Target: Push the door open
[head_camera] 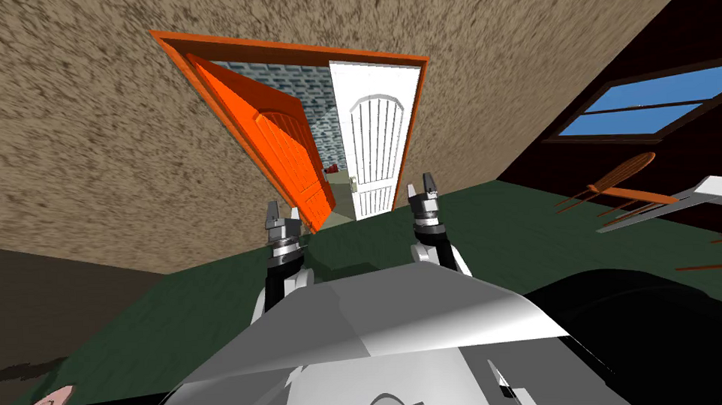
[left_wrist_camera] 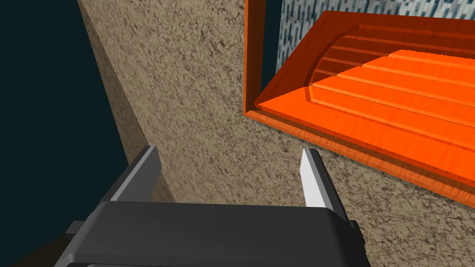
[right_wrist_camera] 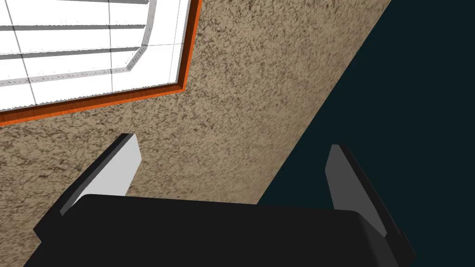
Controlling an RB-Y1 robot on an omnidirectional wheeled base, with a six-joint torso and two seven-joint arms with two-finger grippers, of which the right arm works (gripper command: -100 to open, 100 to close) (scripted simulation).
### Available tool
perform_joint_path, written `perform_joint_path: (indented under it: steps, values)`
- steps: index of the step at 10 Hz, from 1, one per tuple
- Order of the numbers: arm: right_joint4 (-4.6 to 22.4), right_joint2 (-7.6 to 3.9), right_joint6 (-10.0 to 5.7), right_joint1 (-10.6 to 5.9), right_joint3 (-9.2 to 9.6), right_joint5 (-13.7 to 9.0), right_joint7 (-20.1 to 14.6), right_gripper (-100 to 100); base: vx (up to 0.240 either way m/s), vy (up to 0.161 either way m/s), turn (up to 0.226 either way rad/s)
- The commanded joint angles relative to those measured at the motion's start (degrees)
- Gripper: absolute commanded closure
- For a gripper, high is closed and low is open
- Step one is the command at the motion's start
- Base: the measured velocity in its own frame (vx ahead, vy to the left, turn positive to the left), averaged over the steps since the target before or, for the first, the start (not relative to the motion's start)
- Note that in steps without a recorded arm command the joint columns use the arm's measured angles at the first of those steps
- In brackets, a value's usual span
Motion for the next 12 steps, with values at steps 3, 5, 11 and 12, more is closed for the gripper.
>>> perform_joint_path:
  steps: [3, 5, 11, 12]
  values:
    - [3.3, -0.68, 0.25, -1.91, 1.88, -0.2, -0.8, -100, 0.163, 0.028, -0.098]
    - [6.0, -1.16, 0.45, -3.47, 3.42, -0.3, -1.4, -100, 0.197, 0.037, -0.113]
    - [13.1, -2.25, 0.99, -7.59, 7.47, -0.7, -3.0, -100, 0.142, 0.029, -0.114]
    - [15.1, -2.54, 1.15, -8.79, 8.66, -0.8, -3.5, -100, 0.121, 0.051, -0.165]
